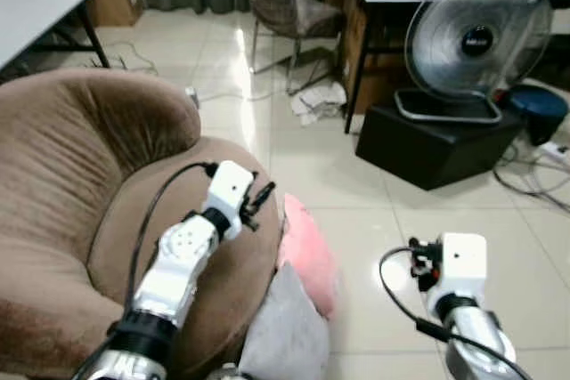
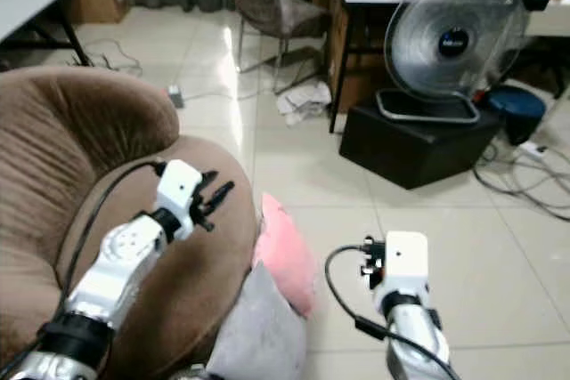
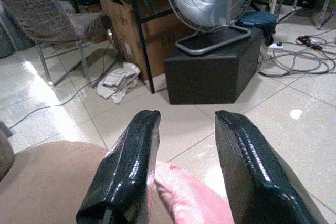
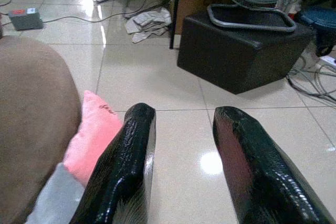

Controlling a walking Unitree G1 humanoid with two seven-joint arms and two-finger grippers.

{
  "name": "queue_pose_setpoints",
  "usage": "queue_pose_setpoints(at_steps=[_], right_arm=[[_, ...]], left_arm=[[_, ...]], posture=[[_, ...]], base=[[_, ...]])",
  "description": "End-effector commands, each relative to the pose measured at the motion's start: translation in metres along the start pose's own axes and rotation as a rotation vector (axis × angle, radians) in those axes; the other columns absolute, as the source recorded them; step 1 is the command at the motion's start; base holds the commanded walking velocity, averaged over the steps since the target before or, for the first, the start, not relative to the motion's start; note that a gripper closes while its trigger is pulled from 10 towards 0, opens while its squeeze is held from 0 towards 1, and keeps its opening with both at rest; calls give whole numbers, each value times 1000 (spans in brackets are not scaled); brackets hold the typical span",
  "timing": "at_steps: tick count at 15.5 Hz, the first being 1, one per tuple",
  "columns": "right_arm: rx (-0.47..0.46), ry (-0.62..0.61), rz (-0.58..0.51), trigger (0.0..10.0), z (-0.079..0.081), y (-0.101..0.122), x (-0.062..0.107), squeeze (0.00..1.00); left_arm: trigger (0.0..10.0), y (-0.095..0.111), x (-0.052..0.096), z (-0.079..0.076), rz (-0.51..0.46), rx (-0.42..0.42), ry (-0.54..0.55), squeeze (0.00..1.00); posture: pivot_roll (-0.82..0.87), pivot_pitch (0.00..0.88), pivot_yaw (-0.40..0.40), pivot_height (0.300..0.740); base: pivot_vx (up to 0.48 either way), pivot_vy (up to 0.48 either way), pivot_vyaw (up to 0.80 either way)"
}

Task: Move the pillow to the sofa from floor

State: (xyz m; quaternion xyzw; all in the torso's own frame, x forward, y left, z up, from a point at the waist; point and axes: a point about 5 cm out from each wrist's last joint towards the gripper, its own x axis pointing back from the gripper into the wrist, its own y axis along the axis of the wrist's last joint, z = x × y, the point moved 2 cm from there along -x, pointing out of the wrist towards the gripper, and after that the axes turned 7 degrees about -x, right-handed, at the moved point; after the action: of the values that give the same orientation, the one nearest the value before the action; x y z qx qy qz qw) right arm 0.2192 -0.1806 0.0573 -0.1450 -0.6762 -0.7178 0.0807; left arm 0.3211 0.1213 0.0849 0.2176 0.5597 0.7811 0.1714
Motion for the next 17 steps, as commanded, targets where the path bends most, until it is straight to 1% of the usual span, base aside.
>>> queue_pose_setpoints(at_steps=[1, 5, 10, 11, 13, 17], right_arm=[[1, 4, -5, 10000, 1, 3, 0, 0], [3, 1, 3, 10000, 1, 2, 0, 0], [2, -1, 10, 10000, 1, 1, 0, 0], [3, 0, 13, 10000, 1, 0, 0, 0], [4, -1, 17, 10000, 1, -1, 1, 0], [2, 4, 27, 10000, 2, -3, 0, 0]], left_arm=[[10000, 1, 1, 0, 1, -1, -2, 0], [10000, 0, 1, -1, 6, -7, -7, 0], [10000, 0, 1, 0, 10, -13, -6, 0], [10000, 0, 1, -1, 9, -15, -8, 0], [10000, 0, 0, -1, 8, -16, -10, 0], [10000, 1, 0, -1, 2, -8, -10, 0]], posture=[[-54, 17, 8, 700], [-54, 21, 8, 655], [-54, 22, 9, 610], [-54, 22, 9, 595], [-54, 23, 8, 586], [-52, 25, 8, 586]], base=[[0, 0, 0], [0, 0, 0], [0, 0, 0], [0, 0, 0], [0, 0, 0], [0, 0, 0]])
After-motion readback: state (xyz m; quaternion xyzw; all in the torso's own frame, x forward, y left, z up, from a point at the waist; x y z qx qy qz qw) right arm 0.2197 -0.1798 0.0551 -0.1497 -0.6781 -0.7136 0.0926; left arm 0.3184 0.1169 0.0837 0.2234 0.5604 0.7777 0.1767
